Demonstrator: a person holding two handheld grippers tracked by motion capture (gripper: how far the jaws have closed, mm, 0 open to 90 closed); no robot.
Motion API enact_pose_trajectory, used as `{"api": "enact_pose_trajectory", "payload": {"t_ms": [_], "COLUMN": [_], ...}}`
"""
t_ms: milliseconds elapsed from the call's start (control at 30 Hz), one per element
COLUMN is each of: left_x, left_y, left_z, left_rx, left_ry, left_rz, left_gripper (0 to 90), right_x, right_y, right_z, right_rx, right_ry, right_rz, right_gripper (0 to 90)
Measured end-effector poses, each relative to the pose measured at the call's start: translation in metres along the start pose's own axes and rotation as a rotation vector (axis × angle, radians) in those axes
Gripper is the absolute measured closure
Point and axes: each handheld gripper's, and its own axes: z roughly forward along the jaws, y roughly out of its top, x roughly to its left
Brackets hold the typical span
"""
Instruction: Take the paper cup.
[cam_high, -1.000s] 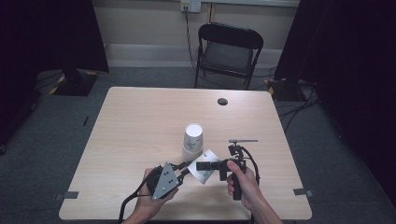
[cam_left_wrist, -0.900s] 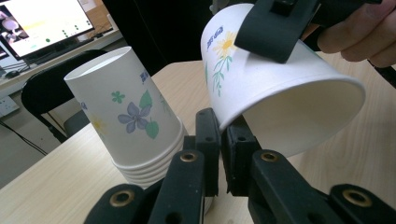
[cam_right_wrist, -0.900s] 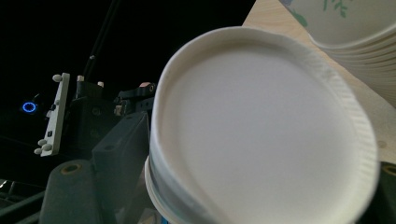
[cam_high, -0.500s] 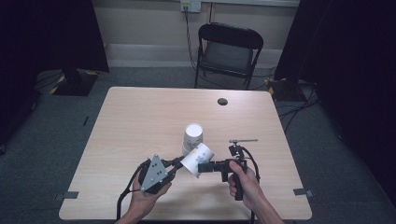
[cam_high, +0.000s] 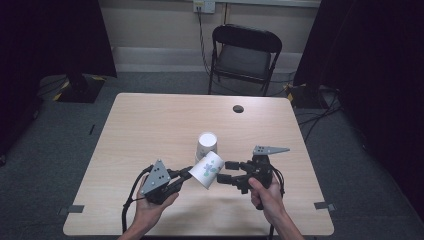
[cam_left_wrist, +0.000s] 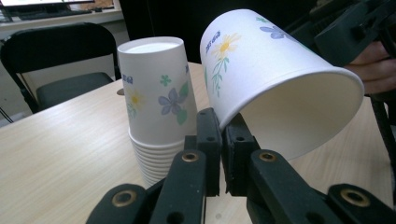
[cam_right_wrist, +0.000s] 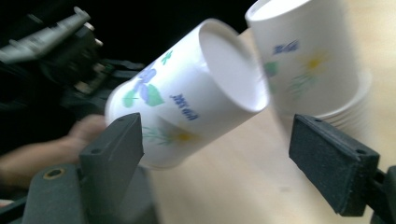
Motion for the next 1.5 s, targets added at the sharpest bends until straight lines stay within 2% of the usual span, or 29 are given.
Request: {"api": "enact_pose_trajectory", "payload": {"t_ms": [33, 67, 100, 133, 167, 200, 233, 267, 300, 333, 433, 533, 567, 633, 733, 833, 967, 1100, 1133, 1167, 1200, 1300, 1333, 1367, 1500], "left_x": [0.000, 0.000, 0.001, 0.001, 0.001, 0.001, 0.001, 0.001, 0.001, 0.001, 0.002, 0.005, 0.005, 0.006, 0.007, 0.008, 0.007, 0.007, 0.009, 0.009, 0.011, 0.013, 0.013, 0.014, 0.014], "left_y": [0.000, 0.000, 0.000, -0.002, -0.002, -0.002, -0.003, -0.003, -0.003, -0.003, -0.003, -0.002, -0.002, -0.002, -0.001, -0.002, -0.003, -0.003, -0.003, -0.003, -0.003, -0.004, -0.004, -0.004, -0.005], "left_z": [0.001, 0.001, 0.001, 0.002, 0.002, 0.003, 0.003, 0.003, 0.004, 0.004, 0.005, 0.007, 0.006, 0.007, 0.009, 0.011, 0.013, 0.014, 0.014, 0.014, 0.015, 0.016, 0.016, 0.017, 0.018], "left_rx": [0.005, 0.005, 0.014, 0.024, 0.024, 0.033, 0.039, 0.043, 0.047, 0.053, 0.063, 0.091, 0.093, 0.109, 0.152, 0.173, 0.195, 0.197, 0.196, 0.196, 0.207, 0.227, 0.227, 0.254, 0.266], "left_ry": [-0.017, -0.017, -0.025, -0.050, -0.050, -0.049, -0.052, -0.055, -0.068, -0.082, -0.101, -0.151, -0.151, -0.174, -0.191, -0.213, -0.229, -0.236, -0.235, -0.235, -0.240, -0.248, -0.248, -0.253, -0.252], "left_rz": [-0.011, -0.011, -0.024, -0.043, -0.043, -0.041, -0.042, -0.044, -0.049, -0.051, -0.069, -0.087, -0.088, -0.094, -0.099, -0.117, -0.117, -0.140, -0.168, -0.168, -0.190, -0.210, -0.210, -0.216, -0.216], "left_gripper": [87.2, 87.2, 87.2, 87.2, 87.2, 87.2, 87.2, 87.2, 87.1, 87.1, 87.1, 87.1, 87.1, 87.1, 87.1, 87.1, 87.0, 87.3, 87.4, 87.7, 87.7, 87.8, 87.9, 87.9, 88.0], "right_x": [0.002, 0.002, 0.004, 0.008, 0.008, 0.011, 0.017, 0.017, 0.019, 0.026, 0.035, 0.044, 0.046, 0.049, 0.050, 0.053, 0.055, 0.055, 0.055, 0.055, 0.056, 0.057, 0.057, 0.057, 0.058], "right_y": [0.000, 0.000, 0.001, 0.001, 0.001, 0.002, 0.002, 0.002, 0.002, 0.002, 0.000, -0.002, -0.002, -0.004, -0.005, -0.005, -0.007, -0.011, -0.013, -0.013, -0.016, -0.019, -0.019, -0.023, -0.031], "right_z": [-0.002, -0.002, -0.004, -0.008, -0.008, -0.010, -0.012, -0.012, -0.013, -0.012, -0.010, -0.008, -0.007, -0.004, -0.003, -0.003, 0.001, 0.005, 0.008, 0.008, 0.012, 0.016, 0.016, 0.019, 0.026], "right_rx": [-0.004, -0.004, -0.011, -0.023, -0.023, -0.026, -0.031, -0.031, -0.033, -0.030, -0.006, 0.011, 0.016, 0.030, 0.045, 0.055, 0.096, 0.127, 0.152, 0.152, 0.173, 0.199, 0.199, 0.224, 0.277], "right_ry": [-0.031, -0.031, -0.049, -0.077, -0.077, -0.094, -0.118, -0.118, -0.120, -0.114, -0.112, -0.107, -0.109, -0.097, -0.105, -0.106, -0.109, -0.124, -0.144, -0.144, -0.169, -0.191, -0.191, -0.206, -0.253], "right_rz": [-0.042, -0.042, -0.078, -0.136, -0.136, -0.171, -0.241, -0.241, -0.261, -0.332, -0.428, -0.498, -0.517, -0.542, -0.574, -0.610, -0.649, -0.681, -0.704, -0.704, -0.741, -0.773, -0.773, -0.806, -0.854], "right_gripper": [17.4, 17.4, 17.5, 18.0, 18.0, 19.0, 19.9, 19.9, 20.5, 22.2, 22.4, 18.4, 17.4, 15.7, 15.8, 15.3, 15.7, 14.8, 14.7, 14.7, 14.6, 14.5, 14.5, 13.9, 13.7]}}
